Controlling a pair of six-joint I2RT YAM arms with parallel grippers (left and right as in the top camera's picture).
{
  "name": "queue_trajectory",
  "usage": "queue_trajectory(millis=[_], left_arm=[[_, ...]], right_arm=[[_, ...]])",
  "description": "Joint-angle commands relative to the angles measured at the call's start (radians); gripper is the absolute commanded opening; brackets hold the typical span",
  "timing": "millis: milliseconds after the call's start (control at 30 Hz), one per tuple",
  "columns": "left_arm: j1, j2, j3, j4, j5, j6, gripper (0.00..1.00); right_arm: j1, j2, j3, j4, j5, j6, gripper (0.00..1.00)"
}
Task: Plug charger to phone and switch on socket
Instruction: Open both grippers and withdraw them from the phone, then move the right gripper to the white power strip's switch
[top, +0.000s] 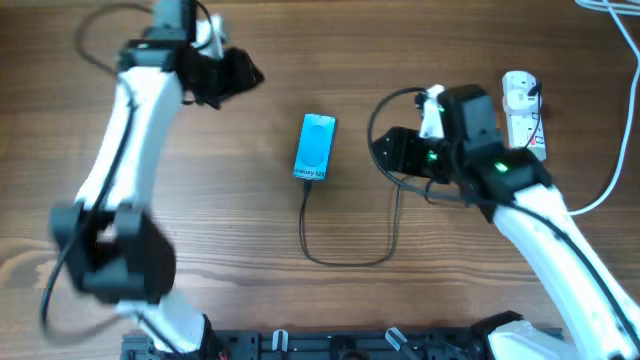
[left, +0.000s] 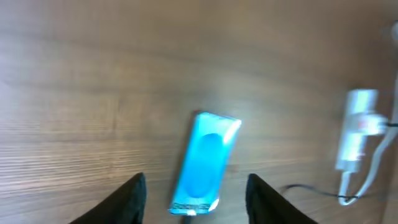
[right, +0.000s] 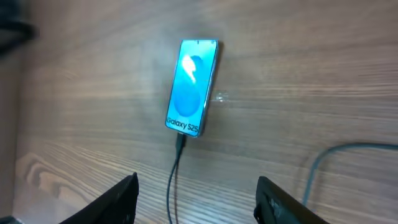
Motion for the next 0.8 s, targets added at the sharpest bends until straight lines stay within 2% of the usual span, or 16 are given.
queue_trajectory(millis=[0,100,133,200,233,300,333,367,533,767], left_arm=[[0.0,-0.201,0.023,-0.004,-0.017,0.01,0.57],[0.0,-0.32,0.023,-0.003,-0.018,0.01,0.72],[0.0,-0.354,0.023,-0.002,-0.018,0.01,0.81],[0.0,-0.401,0.023,0.0,-0.018,0.01,1.0],[0.0,-0.42,0.023,-0.001,-0.019,0.01,1.0],[0.0,-0.435,0.023,-0.002,-0.024,0.01,1.0],[0.0,-0.435,0.023,-0.008,-0.024,0.01,1.0],[0.0,-0.433,0.022,-0.009,-0.024,0.01,1.0],[0.0,-0.429,0.022,-0.009,-0.024,0.01,1.0],[0.0,-0.429,0.022,-0.009,-0.024,0.01,1.0]], right_arm=[[-0.022,-0.114,0.026,-0.056,0.116,0.016,0.57],[-0.098,-0.187,0.038,-0.139,0.121,0.016,0.47],[-0.151,-0.205,0.066,-0.198,0.122,0.003,0.44],[-0.239,-0.21,0.141,-0.303,0.137,-0.044,0.43],[-0.286,-0.206,0.185,-0.349,0.146,-0.069,0.42],[-0.393,-0.197,0.263,-0.42,0.186,-0.097,0.32],[-0.461,-0.196,0.283,-0.422,0.192,-0.099,0.13],[-0.494,-0.197,0.283,-0.414,0.192,-0.098,0.05],[-0.648,-0.156,0.283,-0.378,0.192,-0.098,0.05],[-0.7,-0.016,0.283,-0.272,0.192,-0.107,0.05]])
